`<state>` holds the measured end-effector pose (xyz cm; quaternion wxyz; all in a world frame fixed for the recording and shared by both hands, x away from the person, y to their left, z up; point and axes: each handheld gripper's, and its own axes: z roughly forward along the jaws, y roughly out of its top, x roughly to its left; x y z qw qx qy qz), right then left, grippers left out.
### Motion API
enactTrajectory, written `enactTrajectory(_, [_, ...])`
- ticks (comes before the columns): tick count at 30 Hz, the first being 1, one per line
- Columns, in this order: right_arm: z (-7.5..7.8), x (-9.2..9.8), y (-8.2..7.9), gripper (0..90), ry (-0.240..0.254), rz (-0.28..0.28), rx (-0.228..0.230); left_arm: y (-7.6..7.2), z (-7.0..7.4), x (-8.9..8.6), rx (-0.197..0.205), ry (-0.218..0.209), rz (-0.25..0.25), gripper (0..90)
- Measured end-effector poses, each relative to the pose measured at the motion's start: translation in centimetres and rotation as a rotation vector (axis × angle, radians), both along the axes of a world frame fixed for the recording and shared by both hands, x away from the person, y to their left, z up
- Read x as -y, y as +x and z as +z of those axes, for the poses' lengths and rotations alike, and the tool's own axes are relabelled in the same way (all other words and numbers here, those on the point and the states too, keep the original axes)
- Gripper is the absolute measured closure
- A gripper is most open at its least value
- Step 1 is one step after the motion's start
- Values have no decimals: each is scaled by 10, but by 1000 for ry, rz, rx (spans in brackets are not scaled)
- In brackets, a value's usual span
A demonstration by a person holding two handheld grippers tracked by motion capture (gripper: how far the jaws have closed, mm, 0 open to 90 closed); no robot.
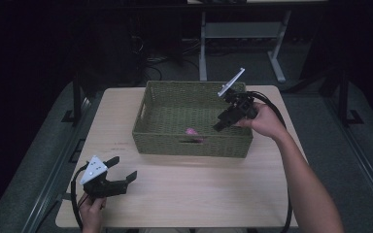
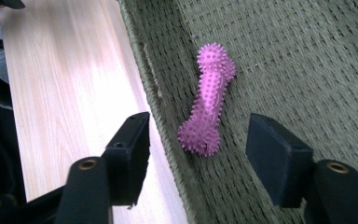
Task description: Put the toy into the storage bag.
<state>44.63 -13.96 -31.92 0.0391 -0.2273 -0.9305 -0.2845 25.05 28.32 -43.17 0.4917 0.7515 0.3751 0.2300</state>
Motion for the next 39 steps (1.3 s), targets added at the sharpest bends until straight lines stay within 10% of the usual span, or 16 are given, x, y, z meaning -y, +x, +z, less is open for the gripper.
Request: enactTrajectory(39, [-22, 23, -94, 313, 56, 51, 56, 0, 0, 0, -2, -2, 2, 138])
